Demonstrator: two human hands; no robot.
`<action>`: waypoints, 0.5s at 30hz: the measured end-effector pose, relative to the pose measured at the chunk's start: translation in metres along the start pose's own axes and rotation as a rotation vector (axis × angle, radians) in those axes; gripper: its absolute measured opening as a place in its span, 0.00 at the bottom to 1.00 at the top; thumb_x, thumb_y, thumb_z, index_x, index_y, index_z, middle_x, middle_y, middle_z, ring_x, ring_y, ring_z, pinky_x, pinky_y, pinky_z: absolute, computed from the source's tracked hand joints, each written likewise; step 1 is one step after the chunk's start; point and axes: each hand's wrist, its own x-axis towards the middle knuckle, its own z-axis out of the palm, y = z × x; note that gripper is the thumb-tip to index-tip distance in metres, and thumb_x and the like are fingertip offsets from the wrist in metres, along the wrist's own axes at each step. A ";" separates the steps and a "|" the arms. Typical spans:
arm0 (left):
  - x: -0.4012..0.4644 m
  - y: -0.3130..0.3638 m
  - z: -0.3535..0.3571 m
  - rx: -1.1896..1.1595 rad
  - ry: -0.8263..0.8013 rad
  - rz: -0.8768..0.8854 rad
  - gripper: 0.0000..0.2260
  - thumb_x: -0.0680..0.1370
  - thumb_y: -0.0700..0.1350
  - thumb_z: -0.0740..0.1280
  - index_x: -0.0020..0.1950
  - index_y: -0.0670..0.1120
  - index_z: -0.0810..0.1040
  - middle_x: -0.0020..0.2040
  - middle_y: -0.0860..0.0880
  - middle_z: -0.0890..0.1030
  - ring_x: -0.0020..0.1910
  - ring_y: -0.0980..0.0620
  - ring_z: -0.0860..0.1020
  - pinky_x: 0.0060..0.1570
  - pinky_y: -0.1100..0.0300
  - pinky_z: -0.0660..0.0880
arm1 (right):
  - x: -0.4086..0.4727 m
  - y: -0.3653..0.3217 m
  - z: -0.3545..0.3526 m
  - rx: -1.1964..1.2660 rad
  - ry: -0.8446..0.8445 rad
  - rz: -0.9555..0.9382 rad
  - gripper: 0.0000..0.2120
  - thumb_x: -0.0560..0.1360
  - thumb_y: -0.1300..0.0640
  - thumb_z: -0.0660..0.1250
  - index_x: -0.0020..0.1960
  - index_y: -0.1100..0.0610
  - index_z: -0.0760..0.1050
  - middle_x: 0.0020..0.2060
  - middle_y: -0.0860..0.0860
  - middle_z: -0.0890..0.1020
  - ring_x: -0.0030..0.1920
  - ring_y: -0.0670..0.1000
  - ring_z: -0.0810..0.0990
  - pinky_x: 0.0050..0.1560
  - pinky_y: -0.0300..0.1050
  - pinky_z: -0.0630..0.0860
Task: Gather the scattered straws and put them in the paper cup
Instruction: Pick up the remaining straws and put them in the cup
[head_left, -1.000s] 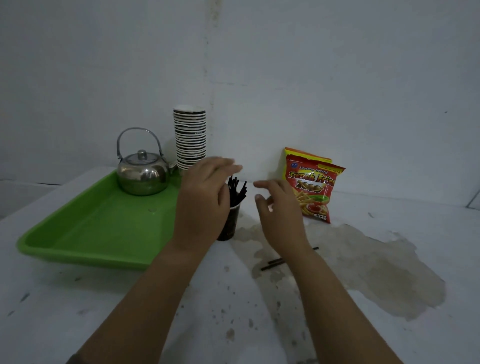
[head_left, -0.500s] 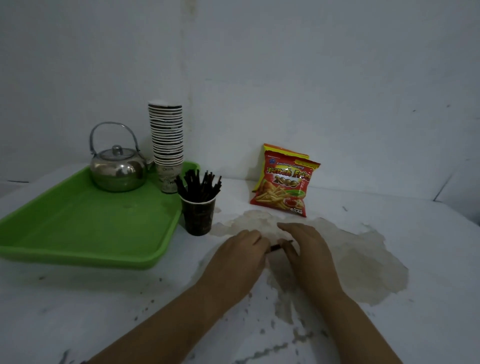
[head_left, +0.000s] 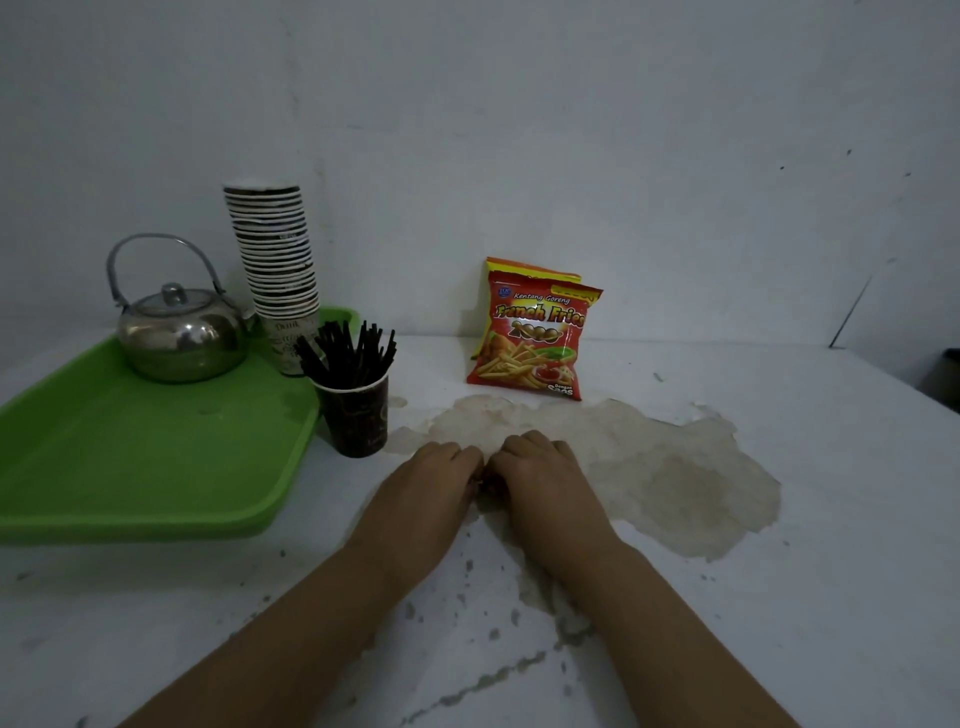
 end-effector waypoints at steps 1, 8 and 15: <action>0.000 0.000 0.000 -0.002 0.006 0.006 0.06 0.80 0.41 0.58 0.52 0.46 0.73 0.49 0.47 0.76 0.48 0.50 0.72 0.45 0.61 0.68 | 0.000 0.000 0.000 0.000 -0.003 0.007 0.10 0.76 0.62 0.59 0.54 0.56 0.75 0.52 0.54 0.77 0.54 0.54 0.70 0.56 0.47 0.65; 0.001 -0.002 0.004 0.004 0.024 0.023 0.08 0.79 0.43 0.59 0.57 0.46 0.73 0.50 0.46 0.77 0.49 0.48 0.73 0.48 0.57 0.70 | -0.004 -0.004 0.003 -0.139 -0.057 0.031 0.09 0.75 0.64 0.57 0.53 0.62 0.70 0.51 0.59 0.75 0.51 0.58 0.71 0.53 0.51 0.67; 0.002 0.002 -0.006 -0.441 0.254 -0.226 0.07 0.73 0.40 0.69 0.48 0.48 0.74 0.38 0.55 0.77 0.39 0.62 0.75 0.36 0.75 0.70 | -0.002 0.000 0.008 -0.138 0.118 0.096 0.06 0.68 0.65 0.66 0.39 0.57 0.70 0.34 0.54 0.75 0.35 0.54 0.72 0.39 0.48 0.69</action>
